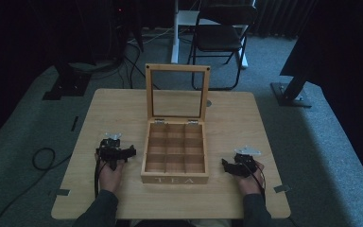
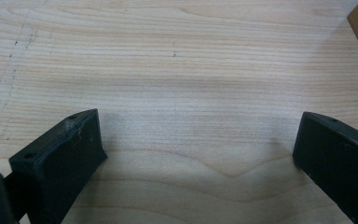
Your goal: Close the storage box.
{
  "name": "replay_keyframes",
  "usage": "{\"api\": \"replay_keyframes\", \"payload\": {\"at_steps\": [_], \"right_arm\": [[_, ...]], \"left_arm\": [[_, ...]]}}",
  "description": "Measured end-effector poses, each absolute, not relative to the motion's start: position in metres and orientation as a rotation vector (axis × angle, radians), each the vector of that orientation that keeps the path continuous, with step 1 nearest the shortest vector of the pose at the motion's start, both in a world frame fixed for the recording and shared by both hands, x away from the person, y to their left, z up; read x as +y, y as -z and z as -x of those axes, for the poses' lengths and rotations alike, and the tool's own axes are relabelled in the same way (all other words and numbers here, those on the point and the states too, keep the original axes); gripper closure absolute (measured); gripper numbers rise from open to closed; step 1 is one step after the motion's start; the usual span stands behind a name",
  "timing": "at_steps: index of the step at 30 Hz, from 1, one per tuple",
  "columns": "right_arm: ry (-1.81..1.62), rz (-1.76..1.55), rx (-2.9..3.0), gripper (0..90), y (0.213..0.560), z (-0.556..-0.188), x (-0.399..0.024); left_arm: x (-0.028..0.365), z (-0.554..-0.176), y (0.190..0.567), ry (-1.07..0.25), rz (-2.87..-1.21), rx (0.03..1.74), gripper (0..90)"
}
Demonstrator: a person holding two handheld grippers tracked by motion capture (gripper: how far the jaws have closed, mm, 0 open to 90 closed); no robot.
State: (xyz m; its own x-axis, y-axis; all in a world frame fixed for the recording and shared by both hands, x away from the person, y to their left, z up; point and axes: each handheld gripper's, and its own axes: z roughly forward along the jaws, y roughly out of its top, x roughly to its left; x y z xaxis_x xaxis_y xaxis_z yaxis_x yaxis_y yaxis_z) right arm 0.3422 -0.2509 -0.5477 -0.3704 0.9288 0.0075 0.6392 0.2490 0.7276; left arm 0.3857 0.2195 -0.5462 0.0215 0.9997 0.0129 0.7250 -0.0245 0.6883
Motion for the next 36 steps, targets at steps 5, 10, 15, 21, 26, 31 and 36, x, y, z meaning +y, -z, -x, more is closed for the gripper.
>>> {"api": "replay_keyframes", "payload": {"at_steps": [5, 10, 15, 21, 26, 31, 36], "right_arm": [[-0.907, -1.436, 2.099, 26.9, 0.547, -0.343, -0.250], [-0.885, -1.453, 2.105, 26.9, 0.546, -0.343, -0.249], [-0.866, -1.465, 2.116, 22.9, 0.544, -0.344, -0.247], [-0.875, -1.494, 2.194, 33.2, 0.536, -0.347, -0.239], [-0.923, -1.498, 2.181, 41.5, 0.524, -0.350, -0.238], [-0.981, -1.470, 2.162, 47.8, 0.507, -0.355, -0.237], [-1.007, -1.452, 2.139, 48.3, 0.497, -0.362, -0.235]], "left_arm": [[0.219, -0.386, 0.546, -0.714, -1.800, 1.756, 1.6], [0.219, -0.386, 0.546, -0.715, -1.799, 1.757, 1.6], [0.219, -0.385, 0.546, -0.716, -1.798, 1.759, 1.7], [0.219, -0.386, 0.546, -0.715, -1.798, 1.759, 1.6], [0.219, -0.386, 0.546, -0.715, -1.798, 1.759, 1.6], [0.219, -0.385, 0.546, -0.715, -1.799, 1.759, 1.7], [0.219, -0.385, 0.546, -0.716, -1.797, 1.760, 1.6]]}}
